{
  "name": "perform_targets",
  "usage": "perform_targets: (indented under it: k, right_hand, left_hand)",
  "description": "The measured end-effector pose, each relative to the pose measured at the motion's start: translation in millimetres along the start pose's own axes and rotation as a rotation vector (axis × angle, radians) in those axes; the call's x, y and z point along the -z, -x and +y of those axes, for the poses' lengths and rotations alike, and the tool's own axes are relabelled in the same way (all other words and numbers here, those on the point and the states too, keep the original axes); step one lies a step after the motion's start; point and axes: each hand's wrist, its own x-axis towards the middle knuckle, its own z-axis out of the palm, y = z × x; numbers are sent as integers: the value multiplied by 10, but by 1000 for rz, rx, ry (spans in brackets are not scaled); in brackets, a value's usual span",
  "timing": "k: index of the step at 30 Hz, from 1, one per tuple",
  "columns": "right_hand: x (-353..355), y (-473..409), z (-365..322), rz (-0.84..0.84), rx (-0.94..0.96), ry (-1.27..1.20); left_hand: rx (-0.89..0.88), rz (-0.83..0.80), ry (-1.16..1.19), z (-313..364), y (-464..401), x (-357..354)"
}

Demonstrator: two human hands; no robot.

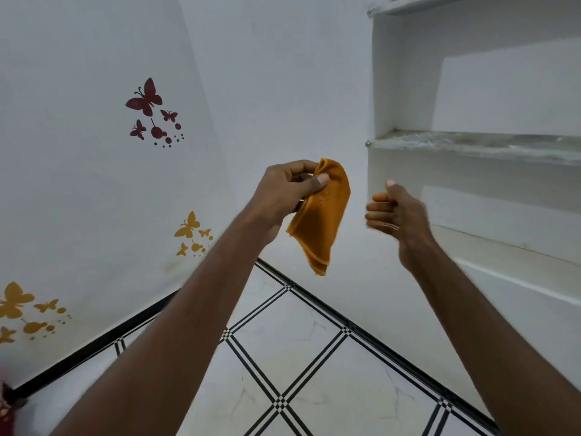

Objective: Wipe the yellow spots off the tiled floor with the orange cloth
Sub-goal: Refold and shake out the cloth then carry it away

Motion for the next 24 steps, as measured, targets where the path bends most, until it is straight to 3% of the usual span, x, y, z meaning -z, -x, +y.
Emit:
perform_targets:
  k: [4, 6, 7, 9, 12, 19, 24]
  right_hand:
    - [87, 380, 151, -396, -366, -299]
    - [49, 616, 141, -577, -426, -528]
    - [139, 945, 116, -591, -397, -636]
    - [199, 1257, 55, -525, -394, -667]
    - [419, 1837, 39, -296, -375, -423]
    - [1824, 3220, 267, 67, -542, -172]
    - [3171, 4517, 198, 418, -515, -215]
  left_hand:
    - [-57, -97, -35, 306, 234, -47]
    - [-124, -37, -82, 385, 307, -34]
    - [-161, -26, -143, 381, 486, -81]
    - [-198, 66, -336, 274, 615, -122]
    - [-124, 25, -474, -11, 966, -307]
    - [161, -542, -164, -449, 1838, -1501]
    - [162, -901, -50, -326, 2805, -2998]
